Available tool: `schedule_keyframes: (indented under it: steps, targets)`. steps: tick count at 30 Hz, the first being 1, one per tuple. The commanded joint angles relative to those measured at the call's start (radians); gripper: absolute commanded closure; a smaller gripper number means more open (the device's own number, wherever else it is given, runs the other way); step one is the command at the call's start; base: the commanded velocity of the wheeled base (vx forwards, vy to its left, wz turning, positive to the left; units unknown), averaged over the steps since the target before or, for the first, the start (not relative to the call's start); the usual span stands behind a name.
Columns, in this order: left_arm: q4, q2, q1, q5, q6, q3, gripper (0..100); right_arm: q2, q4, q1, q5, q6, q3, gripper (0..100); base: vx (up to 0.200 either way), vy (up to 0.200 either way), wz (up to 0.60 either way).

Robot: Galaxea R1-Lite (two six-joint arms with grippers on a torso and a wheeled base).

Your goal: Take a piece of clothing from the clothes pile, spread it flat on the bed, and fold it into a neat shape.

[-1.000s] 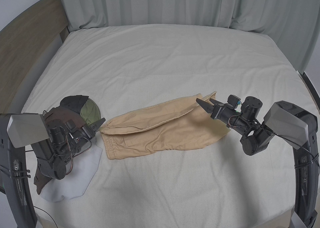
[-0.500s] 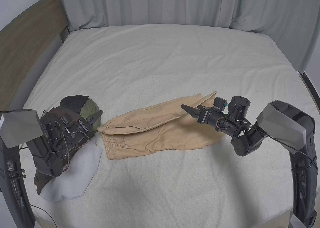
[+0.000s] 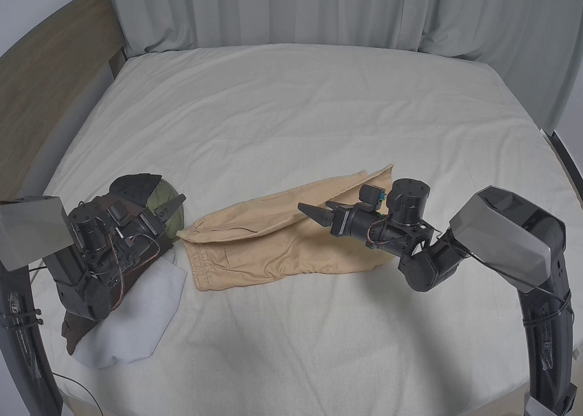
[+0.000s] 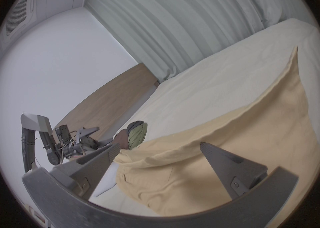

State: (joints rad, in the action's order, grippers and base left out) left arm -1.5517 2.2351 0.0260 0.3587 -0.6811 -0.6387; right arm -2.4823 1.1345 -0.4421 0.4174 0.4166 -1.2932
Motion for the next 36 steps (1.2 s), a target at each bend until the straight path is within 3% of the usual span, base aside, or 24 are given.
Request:
schedule_keyframes:
  steps: [1, 8, 19, 36]
  targets:
    - [0.001, -0.003, 0.002, 0.0, 0.002, 0.001, 0, -0.073, 0.001, -0.023, -0.039, 0.001, -0.118, 0, 0.0, 0.0, 0.0]
    - [-0.001, -0.005, 0.0, 0.0, 0.002, 0.001, 0, -0.147, -0.028, -0.027, -0.085, 0.008, -0.238, 0, 0.0, 0.0, 0.0]
    - [-0.001, -0.011, 0.0, 0.0, 0.003, 0.001, 0, -0.072, -0.022, -0.024, -0.095, 0.036, -0.184, 0, 0.0, 0.0, 0.0]
    - [-0.001, -0.051, 0.028, 0.009, 0.005, 0.04, 0, 0.083, 0.171, -0.018, -0.103, 0.036, 0.273, 0, 0.0, 0.0, 0.0]
